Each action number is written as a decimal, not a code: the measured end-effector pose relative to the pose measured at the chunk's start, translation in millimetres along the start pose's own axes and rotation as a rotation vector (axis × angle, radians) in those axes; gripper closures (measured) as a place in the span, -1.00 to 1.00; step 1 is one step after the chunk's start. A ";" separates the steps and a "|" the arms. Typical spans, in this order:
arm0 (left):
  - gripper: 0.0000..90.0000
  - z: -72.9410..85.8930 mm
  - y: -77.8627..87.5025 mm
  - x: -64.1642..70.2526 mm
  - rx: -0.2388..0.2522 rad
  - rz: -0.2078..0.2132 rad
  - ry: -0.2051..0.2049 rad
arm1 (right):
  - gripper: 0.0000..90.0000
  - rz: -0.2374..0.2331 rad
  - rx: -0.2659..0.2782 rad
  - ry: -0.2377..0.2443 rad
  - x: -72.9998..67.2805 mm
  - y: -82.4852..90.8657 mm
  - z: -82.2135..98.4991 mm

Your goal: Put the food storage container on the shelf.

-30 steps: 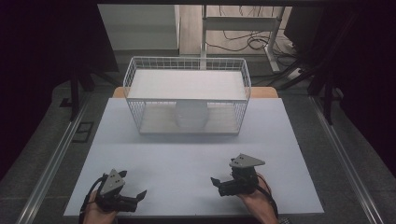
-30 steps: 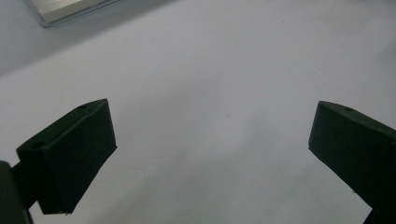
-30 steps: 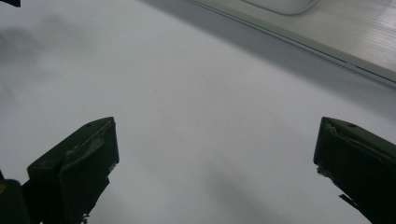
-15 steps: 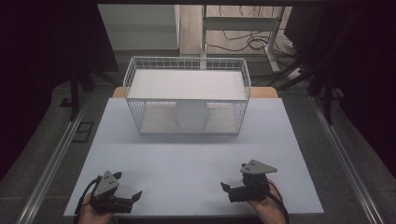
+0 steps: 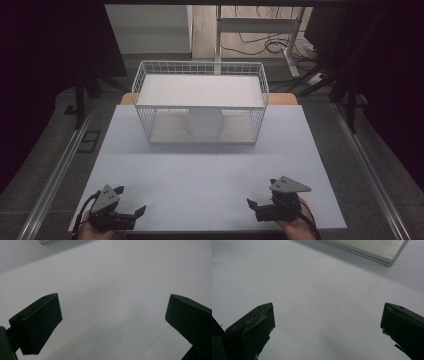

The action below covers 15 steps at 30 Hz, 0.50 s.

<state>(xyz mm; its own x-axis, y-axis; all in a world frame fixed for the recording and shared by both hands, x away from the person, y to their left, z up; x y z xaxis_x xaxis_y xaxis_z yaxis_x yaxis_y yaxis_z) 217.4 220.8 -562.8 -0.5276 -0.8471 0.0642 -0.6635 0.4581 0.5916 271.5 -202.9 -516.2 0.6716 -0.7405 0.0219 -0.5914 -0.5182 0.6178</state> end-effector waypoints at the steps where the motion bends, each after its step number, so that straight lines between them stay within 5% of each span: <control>1: -1.00 0.1 1.0 -0.5 0.004 -0.002 0.001 | -1.00 0.002 0.001 -0.002 0.7 1.6 1.0; 15: -1.00 4.1 14.6 -8.9 0.031 -0.018 0.051 | -1.00 0.064 0.009 -0.033 14.3 24.0 16.7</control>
<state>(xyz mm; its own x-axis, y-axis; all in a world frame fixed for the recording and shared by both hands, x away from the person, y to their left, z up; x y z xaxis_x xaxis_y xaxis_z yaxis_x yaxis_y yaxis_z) 210.3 236.1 -558.0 -0.4879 -0.8677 0.0950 -0.6894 0.4498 0.5679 259.5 -233.0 -514.1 0.6176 -0.7857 0.0350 -0.6365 -0.4732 0.6090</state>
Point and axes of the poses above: each handheld gripper's, and its own axes: y roughly backward along the jaws, z roughly out of its underside, x roughly to its right, the point moved 6 cm from there along -y, roughly forward along the jaws, and after that the axes turned 1 degree about y, right-handed, at the moved point
